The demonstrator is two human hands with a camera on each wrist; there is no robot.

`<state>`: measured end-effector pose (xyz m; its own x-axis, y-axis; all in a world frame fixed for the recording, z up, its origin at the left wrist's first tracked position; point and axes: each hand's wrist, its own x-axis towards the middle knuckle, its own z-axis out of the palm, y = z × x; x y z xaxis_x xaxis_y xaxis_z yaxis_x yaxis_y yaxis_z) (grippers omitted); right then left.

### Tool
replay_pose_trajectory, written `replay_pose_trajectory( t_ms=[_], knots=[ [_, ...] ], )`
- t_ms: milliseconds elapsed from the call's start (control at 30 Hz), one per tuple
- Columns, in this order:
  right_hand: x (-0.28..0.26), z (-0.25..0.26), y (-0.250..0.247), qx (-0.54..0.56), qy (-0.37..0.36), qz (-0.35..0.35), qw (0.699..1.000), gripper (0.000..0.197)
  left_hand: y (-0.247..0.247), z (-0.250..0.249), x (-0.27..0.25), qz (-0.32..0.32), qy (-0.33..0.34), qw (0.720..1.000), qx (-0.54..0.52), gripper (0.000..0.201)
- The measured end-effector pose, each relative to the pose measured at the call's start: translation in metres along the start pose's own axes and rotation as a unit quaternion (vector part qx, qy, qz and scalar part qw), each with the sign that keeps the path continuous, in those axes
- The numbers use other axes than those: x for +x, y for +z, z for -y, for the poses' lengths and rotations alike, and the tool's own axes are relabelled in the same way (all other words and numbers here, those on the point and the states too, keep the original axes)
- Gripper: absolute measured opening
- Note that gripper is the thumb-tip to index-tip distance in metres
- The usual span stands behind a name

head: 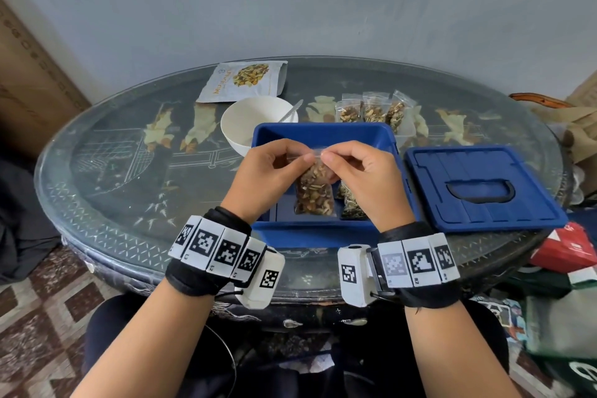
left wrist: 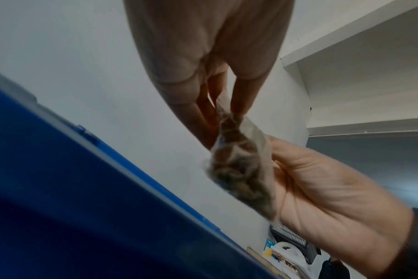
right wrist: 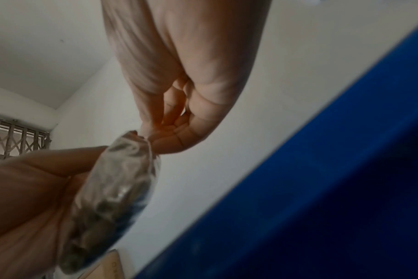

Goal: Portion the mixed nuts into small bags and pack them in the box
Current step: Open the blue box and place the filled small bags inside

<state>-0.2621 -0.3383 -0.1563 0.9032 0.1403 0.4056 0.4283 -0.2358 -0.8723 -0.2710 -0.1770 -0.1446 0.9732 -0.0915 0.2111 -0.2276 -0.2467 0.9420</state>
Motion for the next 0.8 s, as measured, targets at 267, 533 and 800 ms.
replay_pose_trajectory(
  t_ms=[267, 533, 800],
  knots=[
    [-0.0011, -0.0007, -0.0013, -0.019, -0.002, 0.014, 1.000, 0.008, 0.0040, 0.0062, -0.0023, -0.057, 0.058, 0.994, 0.074, 0.008],
    [-0.0002, -0.0054, 0.0014, -0.099, -0.087, -0.022, 0.991, 0.013, 0.0051, 0.0059, -0.0025, -0.045, 0.058, 0.995, 0.069, 0.011],
    [-0.0022, -0.0074, 0.0042, -0.084, -0.075, -0.003, 0.994, 0.010, 0.0056, 0.0034, -0.0022, -0.050, 0.054, 0.995, 0.062, 0.006]
  ],
)
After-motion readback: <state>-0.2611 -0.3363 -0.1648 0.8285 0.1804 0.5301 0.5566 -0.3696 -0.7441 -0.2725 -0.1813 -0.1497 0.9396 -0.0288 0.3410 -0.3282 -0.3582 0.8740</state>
